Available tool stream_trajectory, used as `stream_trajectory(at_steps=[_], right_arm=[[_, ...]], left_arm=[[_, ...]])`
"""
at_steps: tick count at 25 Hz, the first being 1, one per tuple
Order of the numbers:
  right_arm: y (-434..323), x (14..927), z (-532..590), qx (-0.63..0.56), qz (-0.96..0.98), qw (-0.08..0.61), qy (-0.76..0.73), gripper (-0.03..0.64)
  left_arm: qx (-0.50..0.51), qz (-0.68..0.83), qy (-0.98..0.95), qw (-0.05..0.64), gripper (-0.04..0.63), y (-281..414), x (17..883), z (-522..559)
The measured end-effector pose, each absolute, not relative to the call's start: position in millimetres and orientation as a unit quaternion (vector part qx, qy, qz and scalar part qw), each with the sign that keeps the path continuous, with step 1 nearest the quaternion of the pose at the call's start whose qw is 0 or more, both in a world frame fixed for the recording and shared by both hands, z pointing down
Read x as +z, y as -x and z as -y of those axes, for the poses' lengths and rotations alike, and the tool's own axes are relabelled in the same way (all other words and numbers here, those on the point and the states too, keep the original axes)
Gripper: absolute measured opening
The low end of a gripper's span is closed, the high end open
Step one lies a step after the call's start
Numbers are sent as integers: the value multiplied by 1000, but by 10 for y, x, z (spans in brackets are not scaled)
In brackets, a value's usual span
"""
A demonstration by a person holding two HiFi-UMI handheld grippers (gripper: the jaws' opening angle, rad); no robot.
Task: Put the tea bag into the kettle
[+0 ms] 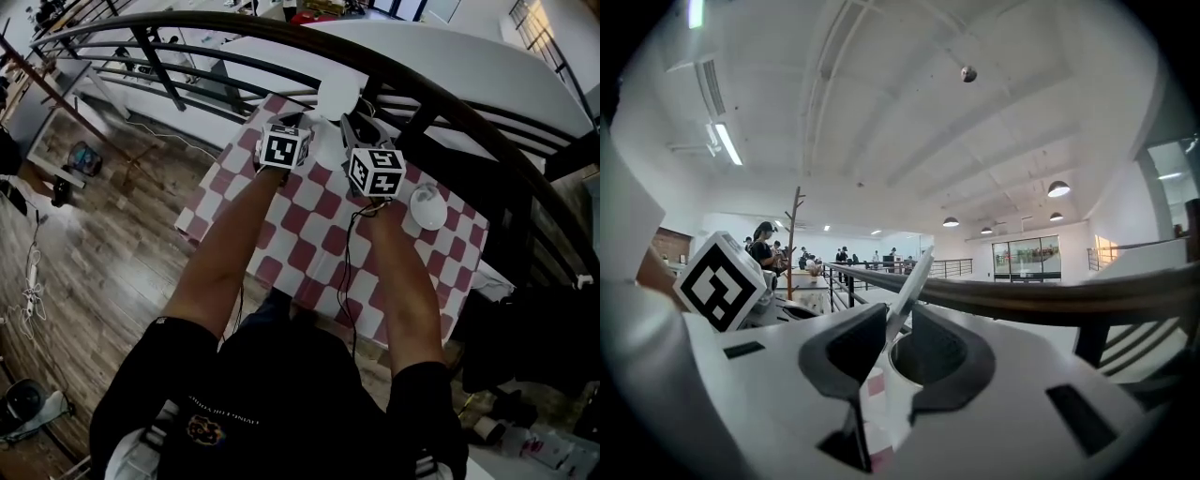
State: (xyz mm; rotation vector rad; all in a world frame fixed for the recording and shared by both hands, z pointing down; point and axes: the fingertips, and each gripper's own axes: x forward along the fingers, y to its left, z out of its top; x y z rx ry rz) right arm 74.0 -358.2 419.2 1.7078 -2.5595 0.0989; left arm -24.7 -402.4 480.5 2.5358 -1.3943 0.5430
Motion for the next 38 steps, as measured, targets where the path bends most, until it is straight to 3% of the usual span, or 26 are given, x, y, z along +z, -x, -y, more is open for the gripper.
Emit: stream_trajectory(at_steps=[13,21,38], right_arm=[[-1061,4625,3478,59,805,90,-583,92],[-1367,4847,3325,75,786,114,-603,91],[-2672,5076,2408,109,702,123,-692,89]], left_arm=[[160,470,-863,98,0,257,4803,3971],[173,413,-893,38,0,35,4792,3732],[229,293,-928,5,0,-1201,5013,3120]])
